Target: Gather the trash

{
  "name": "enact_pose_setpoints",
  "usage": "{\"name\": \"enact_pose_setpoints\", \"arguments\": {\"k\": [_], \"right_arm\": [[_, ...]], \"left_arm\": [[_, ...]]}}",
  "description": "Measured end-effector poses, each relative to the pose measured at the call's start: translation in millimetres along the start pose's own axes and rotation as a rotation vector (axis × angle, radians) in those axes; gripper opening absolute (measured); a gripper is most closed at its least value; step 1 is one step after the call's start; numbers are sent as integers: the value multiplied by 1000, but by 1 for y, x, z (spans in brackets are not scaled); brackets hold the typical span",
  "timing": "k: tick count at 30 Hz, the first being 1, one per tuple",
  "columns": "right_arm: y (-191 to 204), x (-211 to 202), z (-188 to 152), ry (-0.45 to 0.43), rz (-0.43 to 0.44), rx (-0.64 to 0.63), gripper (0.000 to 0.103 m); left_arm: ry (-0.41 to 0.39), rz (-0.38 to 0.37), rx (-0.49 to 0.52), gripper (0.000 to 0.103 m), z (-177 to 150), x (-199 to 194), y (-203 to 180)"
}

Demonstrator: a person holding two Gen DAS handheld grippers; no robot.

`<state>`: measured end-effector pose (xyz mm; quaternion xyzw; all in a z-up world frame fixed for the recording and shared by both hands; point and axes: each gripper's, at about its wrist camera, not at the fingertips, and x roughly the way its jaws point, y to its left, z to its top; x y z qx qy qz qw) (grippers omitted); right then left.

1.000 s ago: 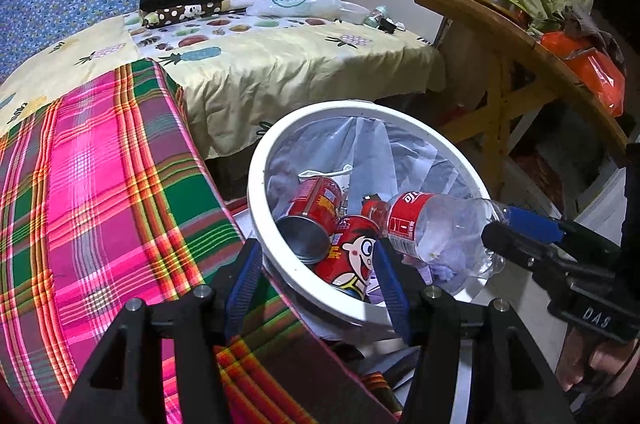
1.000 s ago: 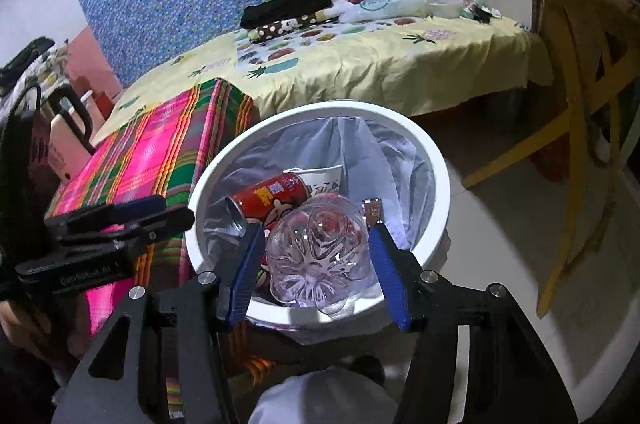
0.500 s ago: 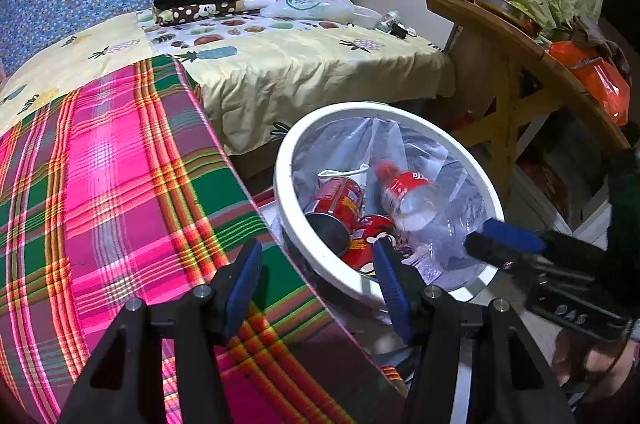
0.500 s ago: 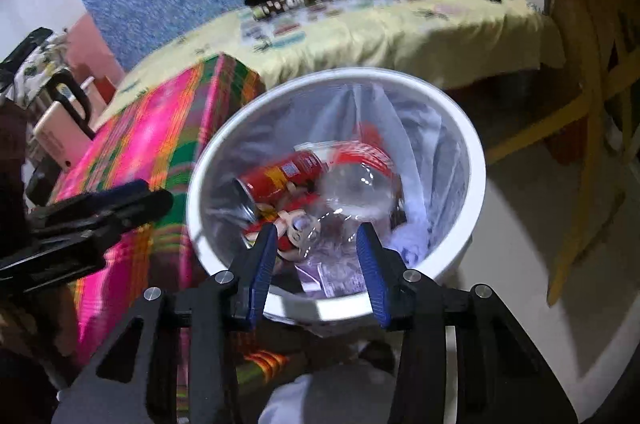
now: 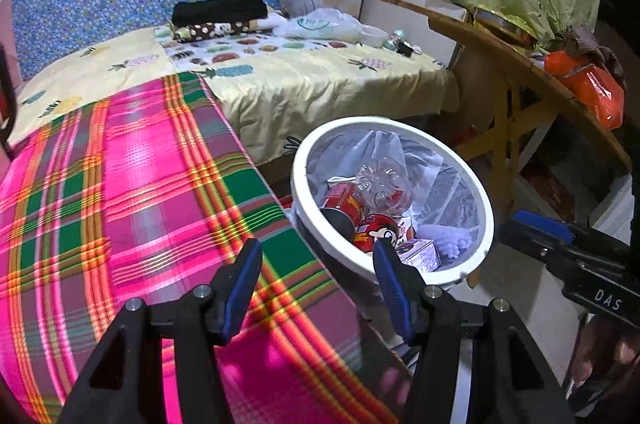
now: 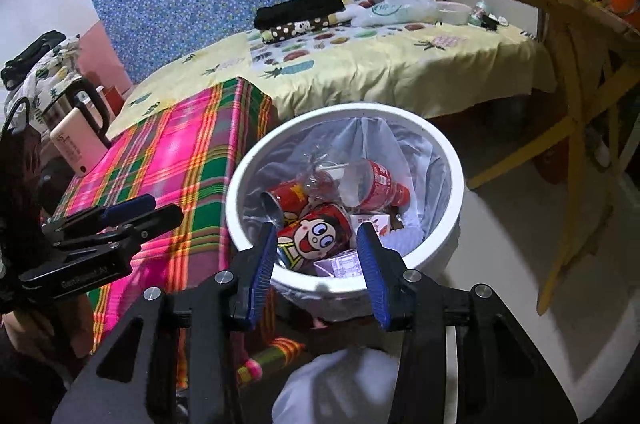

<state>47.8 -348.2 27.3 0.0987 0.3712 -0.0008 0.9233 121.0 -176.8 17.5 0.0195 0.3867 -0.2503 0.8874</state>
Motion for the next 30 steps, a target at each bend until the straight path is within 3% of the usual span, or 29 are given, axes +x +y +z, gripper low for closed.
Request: {"name": "enact_pose_setpoints", "arguments": {"k": [4,9,30], "right_arm": [[10,-12,-4,-27,12,-12,43],[25,-20,-12,-48,31,-41,54],[66,-52,-43,-65,82,-143,55]], "left_arm": [[-32,38,-3,60,-10,-21,2],[-68,98,-4,60,-25,-46,1],[-125,182,-49,60,-73,-107,6]]}}
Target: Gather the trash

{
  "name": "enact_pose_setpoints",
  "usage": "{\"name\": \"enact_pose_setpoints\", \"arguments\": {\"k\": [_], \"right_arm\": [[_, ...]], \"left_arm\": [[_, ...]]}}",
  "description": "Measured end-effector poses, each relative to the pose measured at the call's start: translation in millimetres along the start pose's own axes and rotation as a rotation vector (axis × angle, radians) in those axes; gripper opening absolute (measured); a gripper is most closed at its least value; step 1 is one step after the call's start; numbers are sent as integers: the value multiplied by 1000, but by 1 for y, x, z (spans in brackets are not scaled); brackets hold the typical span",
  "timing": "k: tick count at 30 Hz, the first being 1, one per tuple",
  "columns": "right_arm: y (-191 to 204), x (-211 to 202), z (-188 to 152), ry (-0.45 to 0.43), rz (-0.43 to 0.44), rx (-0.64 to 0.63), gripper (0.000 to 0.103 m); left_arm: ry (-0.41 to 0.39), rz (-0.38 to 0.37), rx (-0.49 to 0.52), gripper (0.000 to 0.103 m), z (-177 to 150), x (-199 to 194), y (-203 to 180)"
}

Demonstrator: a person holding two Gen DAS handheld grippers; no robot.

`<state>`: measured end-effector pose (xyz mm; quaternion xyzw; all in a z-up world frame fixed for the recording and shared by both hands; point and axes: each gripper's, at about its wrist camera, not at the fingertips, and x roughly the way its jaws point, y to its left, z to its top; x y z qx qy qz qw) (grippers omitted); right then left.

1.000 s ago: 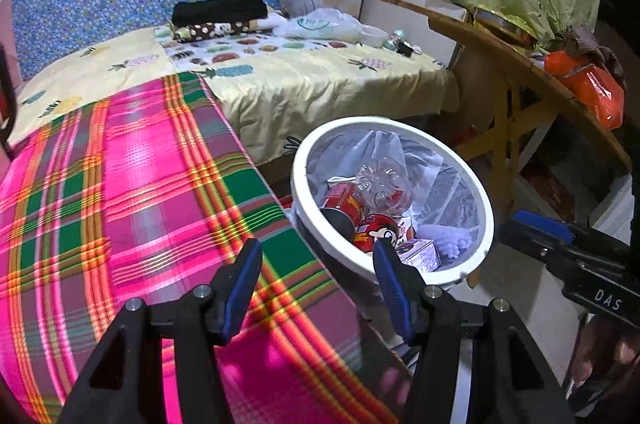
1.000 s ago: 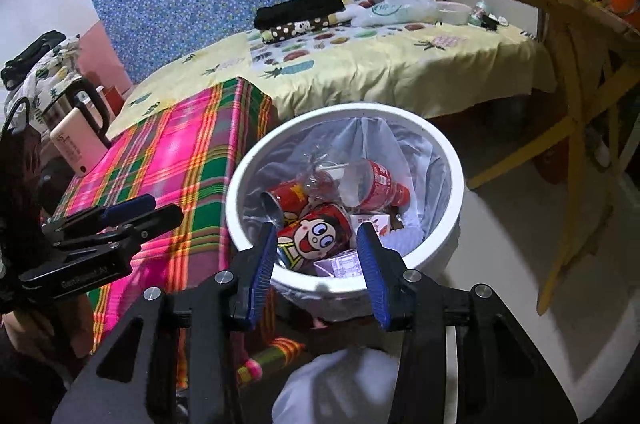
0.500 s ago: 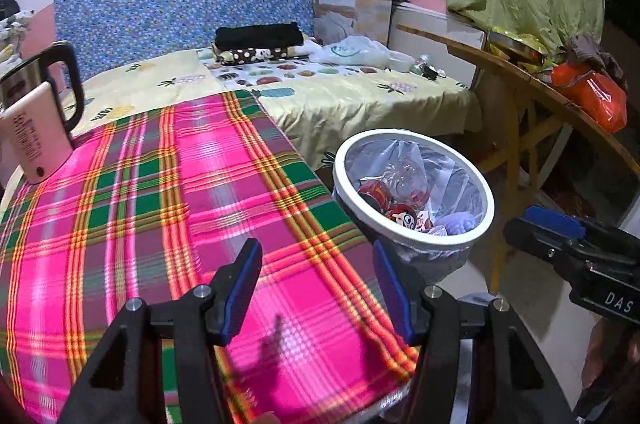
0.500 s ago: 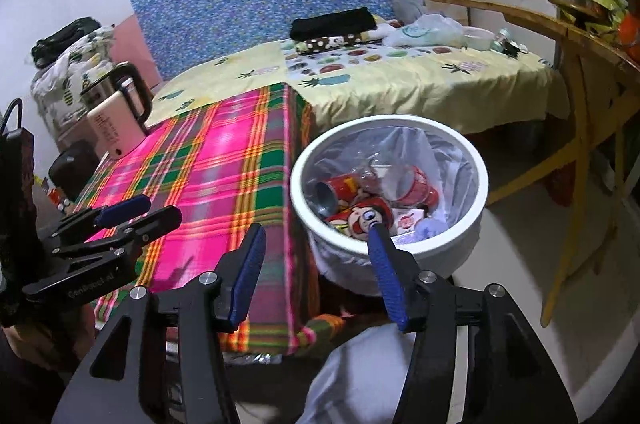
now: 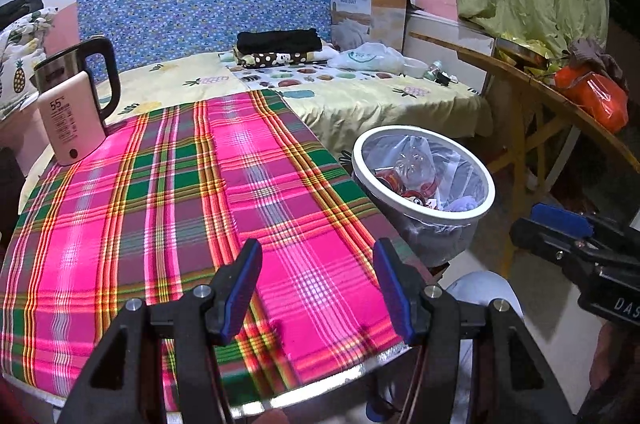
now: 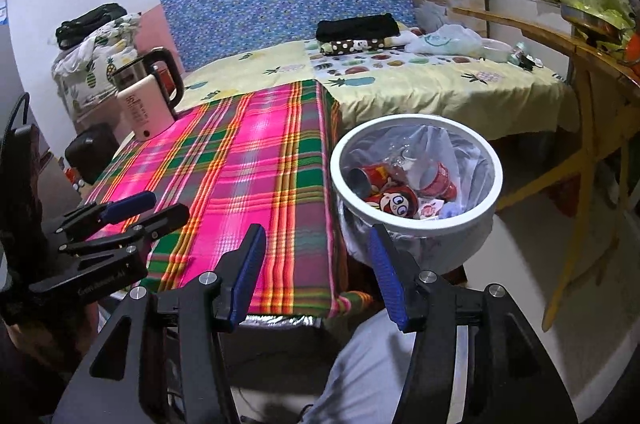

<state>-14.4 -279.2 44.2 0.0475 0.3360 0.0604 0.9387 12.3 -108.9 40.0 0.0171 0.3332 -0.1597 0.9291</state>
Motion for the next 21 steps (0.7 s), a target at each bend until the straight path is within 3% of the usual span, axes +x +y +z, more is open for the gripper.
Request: {"name": "enact_pose_setpoints", "arguments": {"k": [21], "right_arm": [[8,-1,-5,6,-2,-12,55]], "left_arm": [[10,4,-15,60,-8,-3,0]]}}
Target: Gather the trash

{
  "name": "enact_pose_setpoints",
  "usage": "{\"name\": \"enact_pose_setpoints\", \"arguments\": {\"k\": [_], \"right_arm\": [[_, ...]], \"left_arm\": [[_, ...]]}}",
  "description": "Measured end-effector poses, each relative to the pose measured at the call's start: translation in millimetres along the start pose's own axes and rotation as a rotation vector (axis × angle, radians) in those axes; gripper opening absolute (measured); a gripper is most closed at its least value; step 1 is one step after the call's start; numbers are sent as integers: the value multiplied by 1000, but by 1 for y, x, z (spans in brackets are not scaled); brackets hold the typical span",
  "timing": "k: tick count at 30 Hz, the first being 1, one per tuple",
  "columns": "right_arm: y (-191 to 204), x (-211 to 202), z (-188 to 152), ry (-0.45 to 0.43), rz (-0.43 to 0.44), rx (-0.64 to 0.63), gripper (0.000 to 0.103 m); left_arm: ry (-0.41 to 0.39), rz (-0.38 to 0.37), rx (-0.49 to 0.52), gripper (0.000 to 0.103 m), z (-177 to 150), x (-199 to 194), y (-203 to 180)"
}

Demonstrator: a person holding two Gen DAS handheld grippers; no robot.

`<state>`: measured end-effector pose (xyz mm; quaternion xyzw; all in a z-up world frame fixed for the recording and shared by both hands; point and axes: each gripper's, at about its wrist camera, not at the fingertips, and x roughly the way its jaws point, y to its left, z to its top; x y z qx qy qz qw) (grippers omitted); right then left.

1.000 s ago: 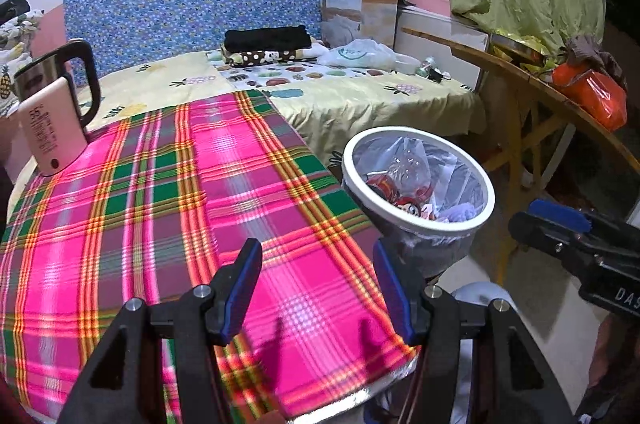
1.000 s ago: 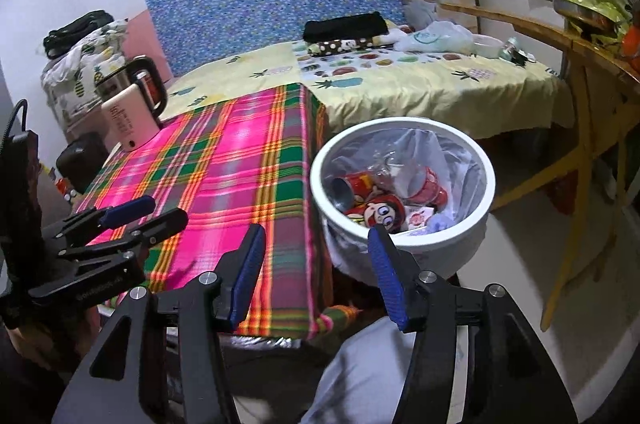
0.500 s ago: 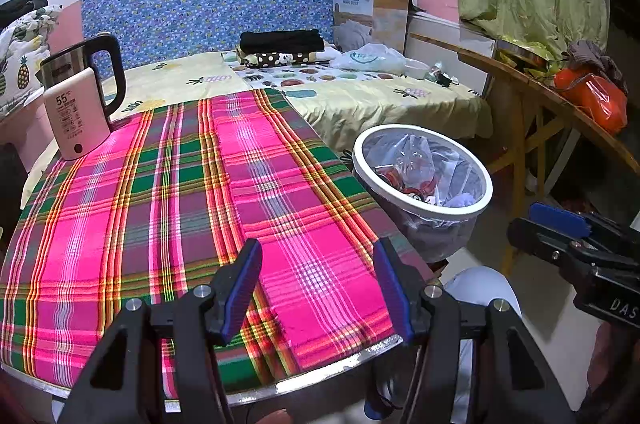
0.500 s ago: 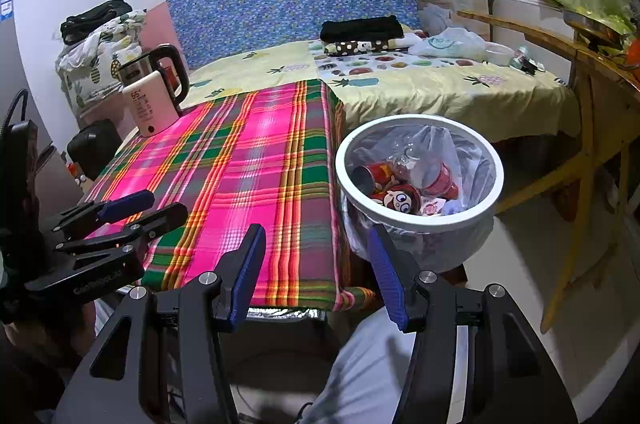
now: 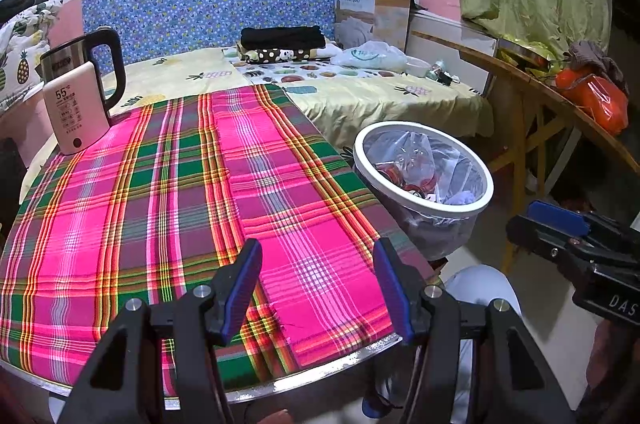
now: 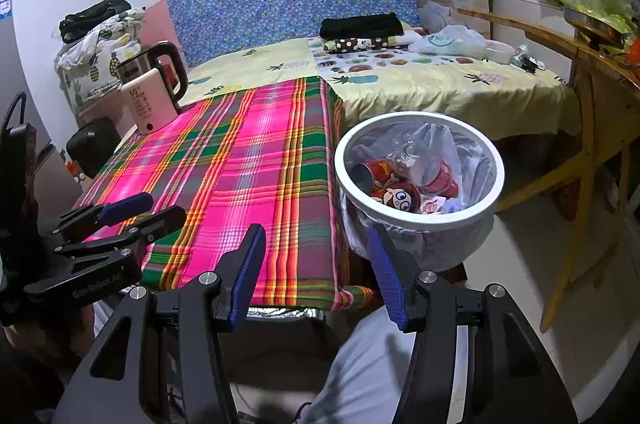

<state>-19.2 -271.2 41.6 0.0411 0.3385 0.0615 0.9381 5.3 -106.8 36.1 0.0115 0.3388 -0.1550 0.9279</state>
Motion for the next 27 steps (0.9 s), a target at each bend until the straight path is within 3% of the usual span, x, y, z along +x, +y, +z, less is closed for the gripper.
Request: {"name": "enact_pose_setpoints", "arguments": {"k": [27], "right_arm": [[2,1,1,5,-1,0,55]], "left_arm": [[6,7,-16,60,-2,0,5]]}}
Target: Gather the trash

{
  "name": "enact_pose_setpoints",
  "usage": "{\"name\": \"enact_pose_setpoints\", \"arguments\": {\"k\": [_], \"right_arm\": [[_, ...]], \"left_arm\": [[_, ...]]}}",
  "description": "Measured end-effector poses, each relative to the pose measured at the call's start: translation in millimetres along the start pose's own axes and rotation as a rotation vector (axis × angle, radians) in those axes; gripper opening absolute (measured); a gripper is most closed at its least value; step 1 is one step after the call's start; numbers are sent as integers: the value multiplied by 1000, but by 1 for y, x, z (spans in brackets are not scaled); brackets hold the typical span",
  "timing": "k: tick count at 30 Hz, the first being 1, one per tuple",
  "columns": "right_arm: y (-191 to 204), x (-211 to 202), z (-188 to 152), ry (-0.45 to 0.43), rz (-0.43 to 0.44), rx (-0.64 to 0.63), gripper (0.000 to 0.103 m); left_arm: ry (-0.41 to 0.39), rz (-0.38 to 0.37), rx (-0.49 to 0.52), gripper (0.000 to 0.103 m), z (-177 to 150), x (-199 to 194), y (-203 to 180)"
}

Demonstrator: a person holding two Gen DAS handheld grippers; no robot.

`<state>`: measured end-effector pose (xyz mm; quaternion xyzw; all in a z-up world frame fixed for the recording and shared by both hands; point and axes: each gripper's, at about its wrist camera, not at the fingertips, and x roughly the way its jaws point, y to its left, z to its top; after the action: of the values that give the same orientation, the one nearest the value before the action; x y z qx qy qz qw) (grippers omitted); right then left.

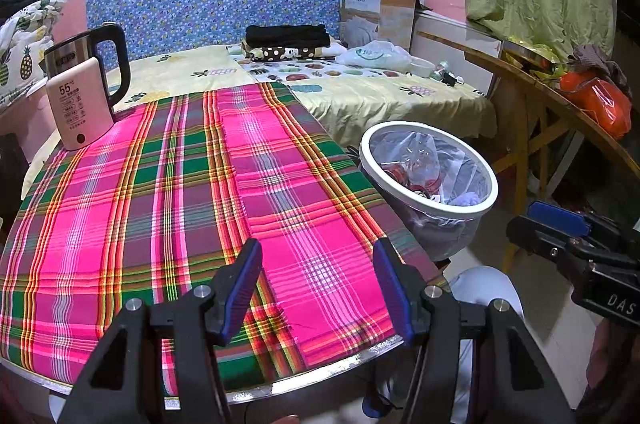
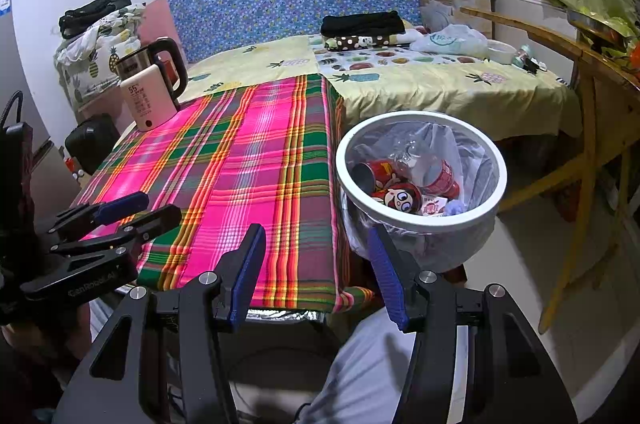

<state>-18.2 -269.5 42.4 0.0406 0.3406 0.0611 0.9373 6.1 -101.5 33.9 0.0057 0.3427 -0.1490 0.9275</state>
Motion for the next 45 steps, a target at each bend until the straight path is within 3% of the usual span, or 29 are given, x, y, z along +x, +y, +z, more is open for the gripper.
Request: {"name": "enact_pose_setpoints", "arguments": {"k": [45], "right_arm": [[-3,6,1,29,-3,-10,55]], "left_arm": [[25,8,-19,60,-5,6,5]]}}
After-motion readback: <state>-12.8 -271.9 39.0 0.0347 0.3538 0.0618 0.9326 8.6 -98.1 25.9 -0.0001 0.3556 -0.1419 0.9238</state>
